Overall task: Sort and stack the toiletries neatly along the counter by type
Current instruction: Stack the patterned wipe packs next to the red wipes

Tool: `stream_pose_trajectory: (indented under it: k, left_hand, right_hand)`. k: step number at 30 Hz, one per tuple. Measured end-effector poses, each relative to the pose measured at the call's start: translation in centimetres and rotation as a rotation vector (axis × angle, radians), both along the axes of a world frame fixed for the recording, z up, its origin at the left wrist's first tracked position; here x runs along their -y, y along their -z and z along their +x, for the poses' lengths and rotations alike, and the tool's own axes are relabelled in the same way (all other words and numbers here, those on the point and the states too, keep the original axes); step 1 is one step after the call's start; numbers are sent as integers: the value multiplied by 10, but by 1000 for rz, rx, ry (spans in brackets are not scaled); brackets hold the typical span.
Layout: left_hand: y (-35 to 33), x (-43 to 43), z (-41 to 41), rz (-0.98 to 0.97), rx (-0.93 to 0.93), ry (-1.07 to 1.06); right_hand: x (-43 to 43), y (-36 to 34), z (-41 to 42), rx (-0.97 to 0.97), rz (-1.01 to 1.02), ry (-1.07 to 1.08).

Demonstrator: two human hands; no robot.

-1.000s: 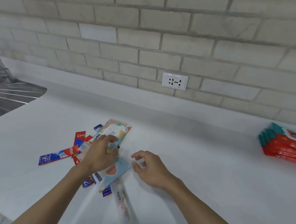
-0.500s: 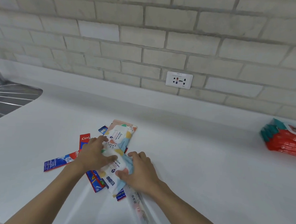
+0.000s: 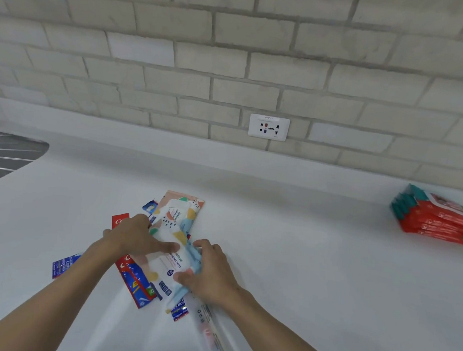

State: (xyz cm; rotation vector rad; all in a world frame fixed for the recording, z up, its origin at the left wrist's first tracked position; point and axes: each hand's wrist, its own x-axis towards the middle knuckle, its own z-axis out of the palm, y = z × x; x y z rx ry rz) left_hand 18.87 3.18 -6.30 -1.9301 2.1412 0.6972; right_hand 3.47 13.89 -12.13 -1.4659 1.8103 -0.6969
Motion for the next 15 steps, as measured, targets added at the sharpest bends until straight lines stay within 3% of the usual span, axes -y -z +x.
stream_pose_trajectory:
  k: [15]
  left_hand:
    - [-50, -1, -29, 106, -445, 351]
  right_hand:
    - [-11, -6, -34, 495, 24, 124]
